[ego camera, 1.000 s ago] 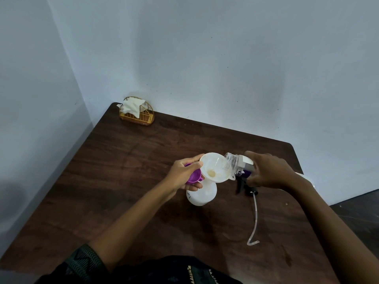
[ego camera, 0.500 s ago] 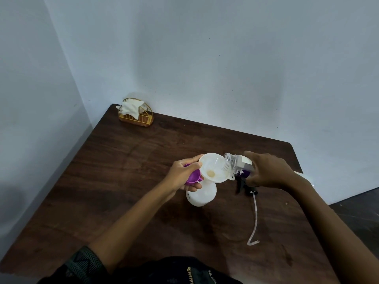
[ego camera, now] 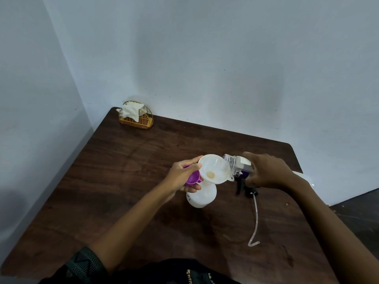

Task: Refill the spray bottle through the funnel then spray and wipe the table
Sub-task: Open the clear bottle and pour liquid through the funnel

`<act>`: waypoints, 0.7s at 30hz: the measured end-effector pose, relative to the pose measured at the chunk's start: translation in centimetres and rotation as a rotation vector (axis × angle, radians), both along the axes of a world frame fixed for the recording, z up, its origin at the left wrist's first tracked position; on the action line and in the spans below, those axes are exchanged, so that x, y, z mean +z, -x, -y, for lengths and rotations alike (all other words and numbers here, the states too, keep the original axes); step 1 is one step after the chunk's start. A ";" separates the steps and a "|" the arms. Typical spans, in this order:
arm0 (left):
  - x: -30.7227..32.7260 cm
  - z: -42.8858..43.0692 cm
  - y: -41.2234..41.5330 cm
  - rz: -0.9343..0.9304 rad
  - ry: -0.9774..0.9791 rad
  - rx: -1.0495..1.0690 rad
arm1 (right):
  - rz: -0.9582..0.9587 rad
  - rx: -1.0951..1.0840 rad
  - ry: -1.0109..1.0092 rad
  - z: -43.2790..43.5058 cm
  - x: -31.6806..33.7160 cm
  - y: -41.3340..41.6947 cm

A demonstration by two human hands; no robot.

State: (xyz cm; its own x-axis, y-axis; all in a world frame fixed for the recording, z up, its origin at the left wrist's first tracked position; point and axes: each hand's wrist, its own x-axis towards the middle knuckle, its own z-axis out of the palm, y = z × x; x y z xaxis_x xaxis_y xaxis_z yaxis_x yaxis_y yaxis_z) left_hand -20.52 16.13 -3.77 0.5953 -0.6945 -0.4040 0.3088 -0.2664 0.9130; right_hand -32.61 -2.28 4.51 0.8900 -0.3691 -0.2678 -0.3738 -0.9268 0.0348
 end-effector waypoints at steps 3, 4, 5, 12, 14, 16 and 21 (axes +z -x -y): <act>0.0 -0.1 0.0 -0.001 0.007 -0.004 | 0.005 0.004 0.000 0.1 -0.2 0.0; 0.0 -0.1 0.0 -0.002 0.008 -0.005 | 0.009 0.005 0.001 0.2 -0.3 0.1; -0.1 -0.1 -0.1 -0.002 0.009 -0.004 | 0.011 0.005 0.005 0.2 -0.3 0.1; -0.2 -0.1 -0.1 -0.009 0.015 -0.003 | 0.025 0.027 0.011 0.5 -0.4 0.2; -0.2 -0.1 -0.1 -0.007 0.018 -0.004 | 0.027 0.028 0.006 0.5 -0.5 0.2; -0.1 -0.1 -0.1 -0.002 0.016 -0.002 | 0.034 0.026 0.000 0.6 -0.6 0.2; -0.1 0.0 -0.1 0.003 0.012 -0.002 | 0.050 -0.005 -0.050 0.7 -1.0 0.4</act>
State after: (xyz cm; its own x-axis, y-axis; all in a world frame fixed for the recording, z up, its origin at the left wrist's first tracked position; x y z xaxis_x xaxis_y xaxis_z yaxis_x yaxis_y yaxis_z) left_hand -20.43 16.17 -3.86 0.5954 -0.7005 -0.3934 0.3055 -0.2555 0.9173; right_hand -33.05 -3.02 3.55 0.9008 -0.3612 -0.2411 -0.3790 -0.9249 -0.0305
